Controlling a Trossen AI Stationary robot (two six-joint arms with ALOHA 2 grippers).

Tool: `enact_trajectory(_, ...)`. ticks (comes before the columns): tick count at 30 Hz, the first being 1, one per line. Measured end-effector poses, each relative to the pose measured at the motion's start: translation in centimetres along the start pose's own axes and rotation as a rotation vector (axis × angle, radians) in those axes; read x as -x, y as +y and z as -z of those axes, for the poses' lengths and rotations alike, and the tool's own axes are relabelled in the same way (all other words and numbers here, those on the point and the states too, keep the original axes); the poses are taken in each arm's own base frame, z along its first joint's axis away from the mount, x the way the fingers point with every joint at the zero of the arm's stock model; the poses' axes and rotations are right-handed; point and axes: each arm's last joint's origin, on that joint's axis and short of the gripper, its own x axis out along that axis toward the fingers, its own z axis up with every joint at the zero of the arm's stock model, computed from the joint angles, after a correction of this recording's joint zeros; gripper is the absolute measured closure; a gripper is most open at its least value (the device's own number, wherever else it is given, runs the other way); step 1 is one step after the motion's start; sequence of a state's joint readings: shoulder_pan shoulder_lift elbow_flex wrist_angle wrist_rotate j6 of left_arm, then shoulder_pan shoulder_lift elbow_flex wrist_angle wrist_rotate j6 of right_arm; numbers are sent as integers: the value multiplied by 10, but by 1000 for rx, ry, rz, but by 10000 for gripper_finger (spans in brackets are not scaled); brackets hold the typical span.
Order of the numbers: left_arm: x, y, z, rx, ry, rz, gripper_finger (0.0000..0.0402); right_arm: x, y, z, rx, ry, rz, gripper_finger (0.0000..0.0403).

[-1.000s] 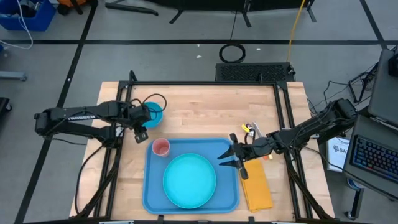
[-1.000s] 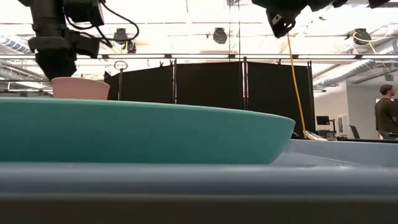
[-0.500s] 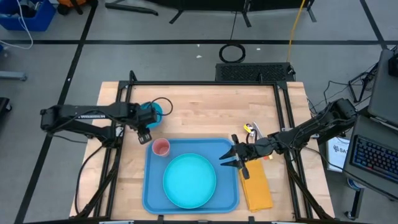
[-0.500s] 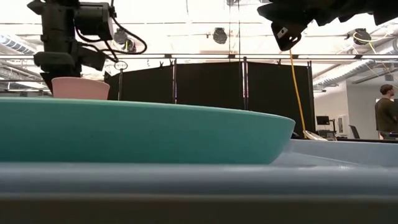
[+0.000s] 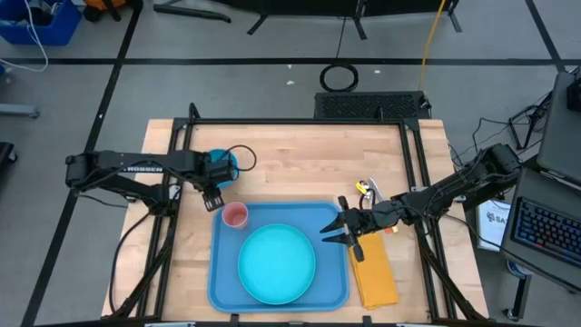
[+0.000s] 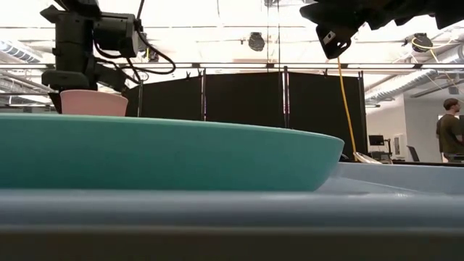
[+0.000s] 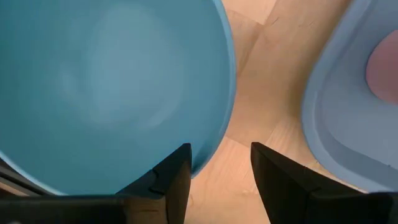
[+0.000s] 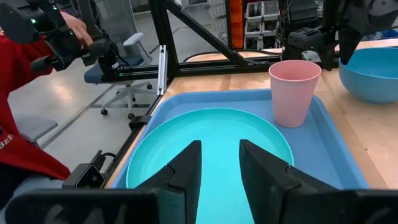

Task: Set up tray
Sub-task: Put the bowl on top of the plate

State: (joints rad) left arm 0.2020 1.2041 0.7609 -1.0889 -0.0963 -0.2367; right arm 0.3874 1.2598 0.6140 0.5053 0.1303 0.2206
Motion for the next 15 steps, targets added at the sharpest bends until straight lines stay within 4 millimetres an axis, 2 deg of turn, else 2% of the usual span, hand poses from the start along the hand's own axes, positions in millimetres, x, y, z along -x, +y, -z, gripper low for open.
enact_trajectory(6,-1,0,-1,0,6,0,234,0,0,0,0,0,0,303)
enact_trajectory(8,-1,0,-1,0,5,0,247,0,0,0,0,0,0,303)
enact_trajectory(11,-1,0,-1,1,5,-2,289,0,0,0,0,0,0,303)
enact_trajectory(15,-1,0,-1,0,3,-1,373,0,0,0,0,0,0,303)
